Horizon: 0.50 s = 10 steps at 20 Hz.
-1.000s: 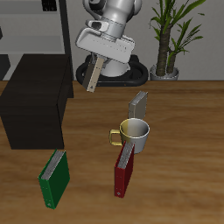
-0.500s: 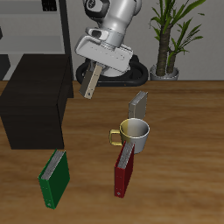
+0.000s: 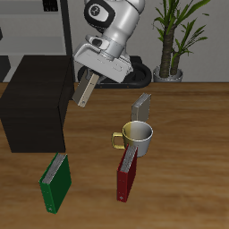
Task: Place the left yellow book in the top region of the shelf
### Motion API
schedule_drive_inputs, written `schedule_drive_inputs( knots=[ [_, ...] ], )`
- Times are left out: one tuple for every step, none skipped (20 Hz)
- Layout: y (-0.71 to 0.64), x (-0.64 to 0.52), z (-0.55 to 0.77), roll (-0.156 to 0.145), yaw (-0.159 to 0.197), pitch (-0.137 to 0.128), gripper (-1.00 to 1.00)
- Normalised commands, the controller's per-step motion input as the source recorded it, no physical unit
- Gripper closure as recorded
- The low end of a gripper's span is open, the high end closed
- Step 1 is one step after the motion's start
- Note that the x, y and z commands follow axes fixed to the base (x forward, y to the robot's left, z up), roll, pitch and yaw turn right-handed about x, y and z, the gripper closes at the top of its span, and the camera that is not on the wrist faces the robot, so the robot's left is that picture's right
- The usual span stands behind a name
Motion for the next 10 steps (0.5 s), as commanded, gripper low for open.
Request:
schedule_drive_inputs(
  knots=[
    [-0.14, 0.22, -0.13, -0.056, 0.029, 0.026, 1.0],
    [-0.13, 0.24, -0.18, -0.051, -0.049, 0.012, 1.0],
    [-0.06, 0.02, -0.05, -0.122, 0.043, 0.032, 1.0],
    [-0.23, 0.16, -0.21, -0.097, -0.015, 0.078, 1.0],
    [-0.27, 0.4, -0.32, -0.234, 0.053, 0.044, 1.0],
    [-0.07, 0.24, -0.14, 0.017, -0.004, 0.046, 1.0],
    [-0.07, 0.1, 0.0, -0.22, 0.01, 0.007, 1.0],
    [0.0, -0.07, 0.01, 0.0, 0.0, 0.0, 1.0],
    [0.14, 0.35, -0.08, -0.147, -0.017, 0.059, 1.0],
    [0.11, 0.19, -0.06, -0.137, -0.033, 0.018, 1.0]
  ],
)
